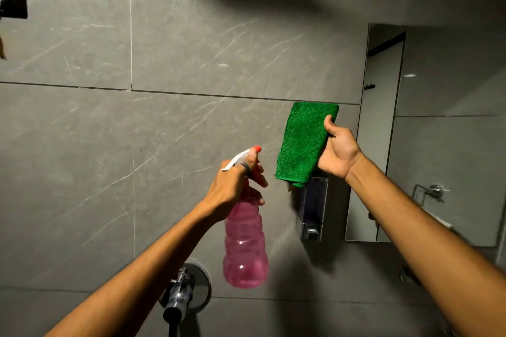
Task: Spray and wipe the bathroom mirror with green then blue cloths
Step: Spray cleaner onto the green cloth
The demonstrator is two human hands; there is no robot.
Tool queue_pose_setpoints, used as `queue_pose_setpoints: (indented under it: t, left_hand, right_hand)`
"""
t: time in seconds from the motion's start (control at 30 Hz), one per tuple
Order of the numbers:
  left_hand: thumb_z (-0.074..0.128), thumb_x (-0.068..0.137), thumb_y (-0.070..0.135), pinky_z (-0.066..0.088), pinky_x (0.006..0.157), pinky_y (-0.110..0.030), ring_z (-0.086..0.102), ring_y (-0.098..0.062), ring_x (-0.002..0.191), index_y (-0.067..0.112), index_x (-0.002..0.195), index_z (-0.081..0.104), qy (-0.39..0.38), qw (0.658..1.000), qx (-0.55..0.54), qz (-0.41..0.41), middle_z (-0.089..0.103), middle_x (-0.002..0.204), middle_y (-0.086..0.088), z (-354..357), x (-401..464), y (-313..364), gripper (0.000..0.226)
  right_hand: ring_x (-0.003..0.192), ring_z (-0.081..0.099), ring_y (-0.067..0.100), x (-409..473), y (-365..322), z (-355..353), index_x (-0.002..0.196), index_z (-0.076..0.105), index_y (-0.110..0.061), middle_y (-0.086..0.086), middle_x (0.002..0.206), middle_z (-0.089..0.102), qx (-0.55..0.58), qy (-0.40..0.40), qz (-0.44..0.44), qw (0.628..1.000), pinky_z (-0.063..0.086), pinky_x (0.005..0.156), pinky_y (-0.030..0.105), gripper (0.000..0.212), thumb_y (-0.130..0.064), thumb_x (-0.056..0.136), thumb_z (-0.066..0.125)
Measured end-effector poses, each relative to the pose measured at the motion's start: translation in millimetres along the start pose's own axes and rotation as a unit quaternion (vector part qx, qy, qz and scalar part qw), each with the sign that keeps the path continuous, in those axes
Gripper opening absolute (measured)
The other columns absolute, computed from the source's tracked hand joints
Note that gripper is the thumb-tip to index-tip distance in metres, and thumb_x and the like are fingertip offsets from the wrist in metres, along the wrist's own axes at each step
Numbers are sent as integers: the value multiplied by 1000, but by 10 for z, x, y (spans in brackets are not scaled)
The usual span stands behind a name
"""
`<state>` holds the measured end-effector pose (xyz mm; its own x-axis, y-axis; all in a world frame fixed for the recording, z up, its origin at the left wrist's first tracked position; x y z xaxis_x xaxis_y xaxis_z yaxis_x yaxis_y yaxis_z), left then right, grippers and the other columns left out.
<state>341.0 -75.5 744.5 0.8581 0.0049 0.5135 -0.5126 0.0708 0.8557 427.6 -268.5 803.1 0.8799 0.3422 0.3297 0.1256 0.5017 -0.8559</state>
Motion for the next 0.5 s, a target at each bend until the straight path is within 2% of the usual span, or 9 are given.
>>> queue_pose_setpoints:
  t: [0.1, 0.17, 0.23, 0.3, 0.33, 0.4, 0.5]
  left_hand:
    - [51, 106, 36, 61, 51, -40, 74, -22, 78, 19, 139, 55, 16, 998, -43, 41, 63, 93, -11, -11, 38, 112, 38]
    - [53, 104, 39, 61, 52, -40, 74, -26, 80, 20, 138, 56, 12, 998, -46, 43, 64, 93, -12, -2, 20, 99, 38]
    - [55, 100, 47, 61, 56, -42, 73, -30, 74, 24, 133, 62, -5, 999, -21, 32, 67, 90, -13, 19, -33, 27, 41]
    - [55, 97, 52, 62, 58, -45, 69, -38, 65, 35, 121, 67, -25, 1000, 1, 14, 73, 86, -11, 26, -113, -79, 32]
    - [55, 98, 53, 62, 58, -46, 67, -39, 60, 35, 119, 69, -34, 999, 6, -1, 75, 84, -11, 19, -155, -152, 31]
    - [55, 99, 52, 62, 57, -47, 65, -38, 53, 29, 110, 73, -45, 998, 18, -27, 76, 82, -14, -8, -249, -275, 32]
    - [54, 100, 53, 61, 56, -43, 65, -38, 49, 37, 99, 75, -48, 996, 38, -64, 77, 85, -16, -86, -422, -449, 27]
  right_hand:
    - [125, 60, 32, -3, -33, 14, 135, 57, -10, 14, 136, 62, 1, 1, -6, 1000, 49, 94, 52, 60, -53, 102, 30]
    - [126, 59, 32, -12, -33, 16, 137, 55, -9, 15, 136, 62, -3, 0, -6, 1000, 49, 94, 52, 60, -52, 102, 30]
    - [126, 59, 32, -23, -1, -2, 138, 53, -9, 15, 137, 61, -6, 0, -2, 1000, 50, 94, 52, 61, -52, 102, 30]
    - [124, 61, 32, -37, 53, -34, 138, 54, -10, 15, 136, 62, -11, 2, 4, 1000, 50, 94, 52, 61, -52, 102, 30]
    - [123, 62, 32, -43, 100, -56, 137, 55, -10, 15, 135, 63, -12, 3, 8, 1000, 50, 94, 52, 60, -53, 102, 30]
    - [117, 67, 31, -52, 194, -103, 133, 59, -11, 14, 129, 68, -14, 8, 15, 1000, 51, 92, 52, 59, -53, 102, 31]
    - [113, 70, 30, -88, 371, -139, 126, 62, -11, 13, 124, 71, -7, 14, 28, 999, 51, 92, 52, 58, -54, 101, 32]
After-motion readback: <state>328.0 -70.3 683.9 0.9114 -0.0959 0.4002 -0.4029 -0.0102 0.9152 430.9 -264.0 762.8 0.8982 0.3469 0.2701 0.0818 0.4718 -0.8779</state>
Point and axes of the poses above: each hand's wrist, its own x-axis towards the middle knuckle, its own z-axis out of the palm, y = z × x, the point moved 9 cm from there along x, towards the middle knuckle
